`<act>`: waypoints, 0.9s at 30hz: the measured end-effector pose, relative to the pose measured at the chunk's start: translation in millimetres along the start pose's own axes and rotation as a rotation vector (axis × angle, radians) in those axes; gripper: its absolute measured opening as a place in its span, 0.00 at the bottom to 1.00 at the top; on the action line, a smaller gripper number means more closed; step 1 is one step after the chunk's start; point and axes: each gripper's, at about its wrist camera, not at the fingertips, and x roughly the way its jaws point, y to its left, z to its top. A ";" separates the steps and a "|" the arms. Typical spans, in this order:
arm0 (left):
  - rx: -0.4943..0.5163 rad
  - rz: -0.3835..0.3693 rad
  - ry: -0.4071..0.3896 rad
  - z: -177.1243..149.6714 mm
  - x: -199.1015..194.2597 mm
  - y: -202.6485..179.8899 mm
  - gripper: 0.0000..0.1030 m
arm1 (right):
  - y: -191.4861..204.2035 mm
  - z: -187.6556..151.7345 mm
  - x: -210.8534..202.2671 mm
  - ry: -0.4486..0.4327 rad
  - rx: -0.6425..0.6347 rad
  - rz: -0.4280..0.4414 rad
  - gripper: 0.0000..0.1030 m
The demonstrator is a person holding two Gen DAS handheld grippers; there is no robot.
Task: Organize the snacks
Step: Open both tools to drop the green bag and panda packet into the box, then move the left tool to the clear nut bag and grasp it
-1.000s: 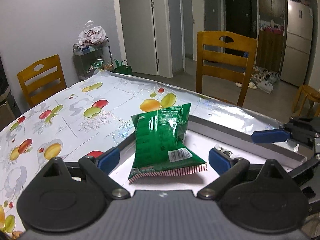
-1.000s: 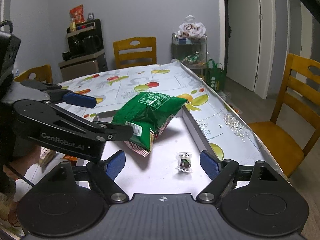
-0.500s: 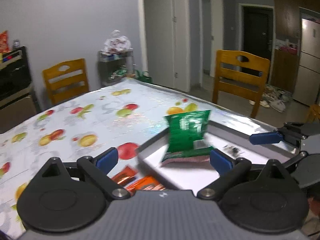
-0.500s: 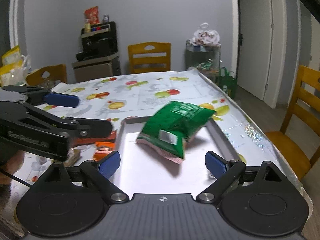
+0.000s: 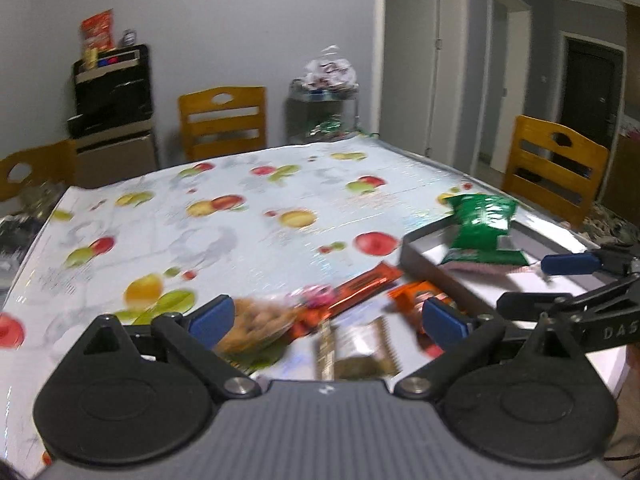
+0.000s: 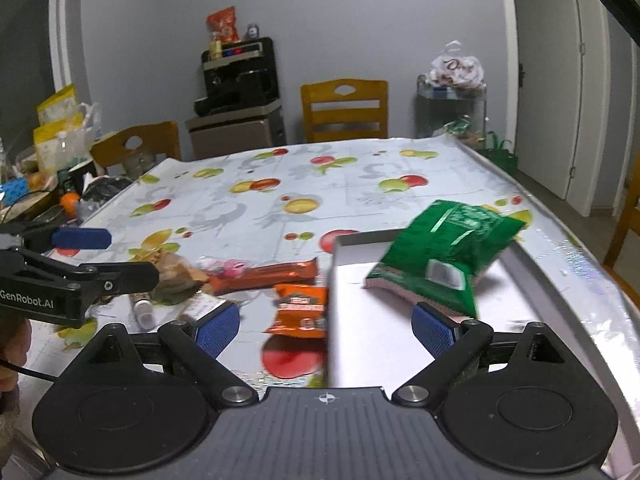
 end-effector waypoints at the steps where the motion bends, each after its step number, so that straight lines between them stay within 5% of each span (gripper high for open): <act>1: -0.008 0.005 -0.004 -3.9 -4.4 6.1 0.98 | 3.9 -0.1 1.1 0.004 -0.009 0.002 0.91; 9: -0.066 0.063 -0.026 -20.5 -31.5 42.1 0.98 | 31.5 2.6 6.9 0.009 -0.056 0.032 0.93; 18: -0.096 0.256 -0.054 -35.7 -61.7 88.0 0.98 | 58.4 0.7 12.7 0.027 -0.089 0.095 0.96; 27: -0.126 0.365 -0.025 -62.9 -71.6 119.6 0.99 | 83.3 -7.9 21.1 0.058 -0.157 0.121 1.00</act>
